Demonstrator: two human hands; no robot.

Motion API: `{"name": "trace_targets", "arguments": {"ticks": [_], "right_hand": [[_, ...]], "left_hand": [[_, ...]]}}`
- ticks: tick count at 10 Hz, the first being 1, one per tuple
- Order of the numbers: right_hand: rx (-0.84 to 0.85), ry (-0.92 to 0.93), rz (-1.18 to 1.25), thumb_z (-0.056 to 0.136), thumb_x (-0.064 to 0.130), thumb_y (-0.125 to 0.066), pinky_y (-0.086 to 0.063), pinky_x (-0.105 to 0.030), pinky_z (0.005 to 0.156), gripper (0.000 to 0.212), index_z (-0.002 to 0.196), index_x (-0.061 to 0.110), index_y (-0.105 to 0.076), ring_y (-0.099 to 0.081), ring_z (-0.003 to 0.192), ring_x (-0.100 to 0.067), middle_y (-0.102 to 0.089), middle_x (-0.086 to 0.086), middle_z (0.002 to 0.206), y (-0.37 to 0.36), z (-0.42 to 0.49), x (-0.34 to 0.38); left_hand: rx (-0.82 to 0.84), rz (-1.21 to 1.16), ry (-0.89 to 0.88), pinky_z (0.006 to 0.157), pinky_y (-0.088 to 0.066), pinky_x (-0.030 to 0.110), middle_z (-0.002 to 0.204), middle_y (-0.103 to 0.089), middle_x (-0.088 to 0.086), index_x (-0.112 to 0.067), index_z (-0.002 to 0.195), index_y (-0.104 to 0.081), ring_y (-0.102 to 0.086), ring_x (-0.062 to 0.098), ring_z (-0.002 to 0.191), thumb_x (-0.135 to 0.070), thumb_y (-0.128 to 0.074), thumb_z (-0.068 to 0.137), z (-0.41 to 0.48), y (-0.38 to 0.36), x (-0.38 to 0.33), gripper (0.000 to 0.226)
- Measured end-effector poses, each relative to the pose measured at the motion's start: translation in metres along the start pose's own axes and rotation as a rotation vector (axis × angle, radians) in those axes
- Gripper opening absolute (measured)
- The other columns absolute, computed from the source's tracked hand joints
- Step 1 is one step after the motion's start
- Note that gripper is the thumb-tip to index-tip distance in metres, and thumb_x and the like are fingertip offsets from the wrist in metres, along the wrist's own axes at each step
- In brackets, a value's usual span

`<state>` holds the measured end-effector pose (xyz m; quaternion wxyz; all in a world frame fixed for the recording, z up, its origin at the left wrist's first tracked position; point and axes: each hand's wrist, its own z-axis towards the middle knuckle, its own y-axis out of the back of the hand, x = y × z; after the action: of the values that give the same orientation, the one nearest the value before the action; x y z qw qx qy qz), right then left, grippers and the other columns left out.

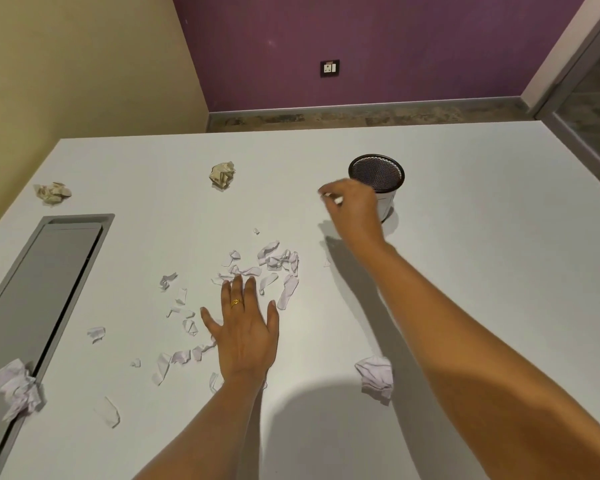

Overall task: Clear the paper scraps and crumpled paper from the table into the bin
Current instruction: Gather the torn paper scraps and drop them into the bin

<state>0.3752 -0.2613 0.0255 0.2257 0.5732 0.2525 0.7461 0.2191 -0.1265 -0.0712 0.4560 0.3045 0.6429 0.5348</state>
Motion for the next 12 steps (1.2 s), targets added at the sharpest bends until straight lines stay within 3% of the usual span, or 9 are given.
{"name": "trace_targets", "arguments": {"ticks": [2, 3, 4, 6, 8, 9, 10, 11, 12], "right_hand": [[0.404, -0.023, -0.185, 0.087, 0.029, -0.064, -0.043, -0.033, 0.095, 0.037, 0.122, 0.019, -0.059, -0.053, 0.118, -0.023, -0.059, -0.006, 0.127, -0.047, -0.038, -0.001], [0.481, -0.032, -0.213, 0.084, 0.031, -0.066, -0.042, -0.034, 0.093, 0.046, 0.126, 0.018, -0.055, -0.049, 0.119, -0.026, -0.056, -0.01, 0.124, -0.056, -0.045, -0.003], [0.475, -0.034, -0.248, 0.086, 0.022, -0.063, -0.043, -0.033, 0.089, 0.035, 0.119, 0.011, -0.061, -0.052, 0.113, -0.029, -0.059, -0.014, 0.116, -0.061, -0.048, -0.006], [0.334, -0.145, -0.123, 0.088, 0.005, -0.056, -0.046, -0.027, 0.088, 0.023, 0.109, 0.005, -0.068, -0.062, 0.104, -0.028, -0.068, -0.015, 0.112, -0.062, -0.048, -0.007], [0.214, -0.238, 0.022, 0.086, 0.007, -0.062, -0.044, -0.021, 0.075, 0.015, 0.097, 0.003, -0.072, -0.063, 0.088, -0.023, -0.071, -0.014, 0.099, -0.05, -0.046, -0.011], [0.153, -0.271, 0.094, 0.084, 0.007, -0.065, -0.042, -0.019, 0.065, 0.011, 0.091, 0.003, -0.072, -0.056, 0.07, -0.016, -0.067, -0.01, 0.082, -0.042, -0.045, -0.011], [0.079, -0.275, 0.156, 0.083, 0.007, -0.067, -0.037, -0.008, 0.047, 0.008, 0.088, 0.003, -0.072, -0.048, 0.053, -0.006, -0.054, 0.0, 0.064, -0.03, -0.04, -0.01], [-0.032, -0.237, 0.201, 0.081, 0.005, -0.068, -0.035, -0.001, 0.048, 0.009, 0.088, 0.001, -0.072, -0.047, 0.053, -0.002, -0.052, 0.006, 0.058, -0.011, -0.026, -0.006], [-0.158, -0.2, 0.172, 0.081, 0.006, -0.067, -0.038, -0.008, 0.054, 0.009, 0.088, 0.002, -0.072, -0.049, 0.054, -0.005, -0.055, 0.006, 0.058, 0.012, -0.005, -0.005]], "left_hand": [[-0.016, 0.005, 0.001, 0.112, -0.009, 0.059, 0.153, -0.025, 0.004, -0.019, 0.141, -0.026, -0.015, 0.02, 0.144, -0.043, -0.027, 0.094, 0.0, -0.002, 0.0, 0.053], [-0.019, -0.005, 0.001, 0.112, -0.008, 0.059, 0.153, -0.025, 0.004, -0.019, 0.141, -0.025, -0.015, 0.02, 0.144, -0.043, -0.028, 0.094, 0.0, -0.002, 0.0, 0.053], [-0.019, -0.011, 0.0, 0.112, -0.008, 0.059, 0.154, -0.024, 0.003, -0.019, 0.142, -0.025, -0.014, 0.019, 0.144, -0.042, -0.028, 0.094, 0.0, -0.003, 0.0, 0.053], [-0.017, 0.0, 0.0, 0.112, -0.009, 0.059, 0.153, -0.025, 0.003, -0.019, 0.141, -0.025, -0.015, 0.019, 0.144, -0.042, -0.029, 0.094, 0.001, -0.003, 0.0, 0.053], [-0.012, 0.015, -0.004, 0.112, -0.01, 0.059, 0.153, -0.025, 0.003, -0.019, 0.141, -0.025, -0.015, 0.019, 0.144, -0.042, -0.027, 0.094, 0.001, -0.003, 0.001, 0.053], [-0.012, 0.011, -0.01, 0.111, -0.012, 0.06, 0.152, -0.027, 0.004, -0.019, 0.14, -0.027, -0.017, 0.02, 0.143, -0.042, -0.029, 0.094, 0.0, -0.002, 0.001, 0.052], [-0.018, 0.003, -0.013, 0.111, -0.013, 0.061, 0.151, -0.029, 0.005, -0.018, 0.139, -0.029, -0.019, 0.021, 0.143, -0.041, -0.03, 0.094, 0.0, -0.002, 0.0, 0.051], [-0.024, -0.003, -0.015, 0.11, -0.013, 0.061, 0.15, -0.031, 0.005, -0.017, 0.139, -0.03, -0.02, 0.021, 0.142, -0.04, -0.031, 0.094, 0.0, -0.001, 0.0, 0.05], [-0.021, -0.025, -0.01, 0.111, -0.012, 0.061, 0.15, -0.031, 0.006, -0.017, 0.139, -0.031, -0.02, 0.021, 0.142, -0.04, -0.033, 0.094, 0.0, -0.001, 0.0, 0.05]]}}
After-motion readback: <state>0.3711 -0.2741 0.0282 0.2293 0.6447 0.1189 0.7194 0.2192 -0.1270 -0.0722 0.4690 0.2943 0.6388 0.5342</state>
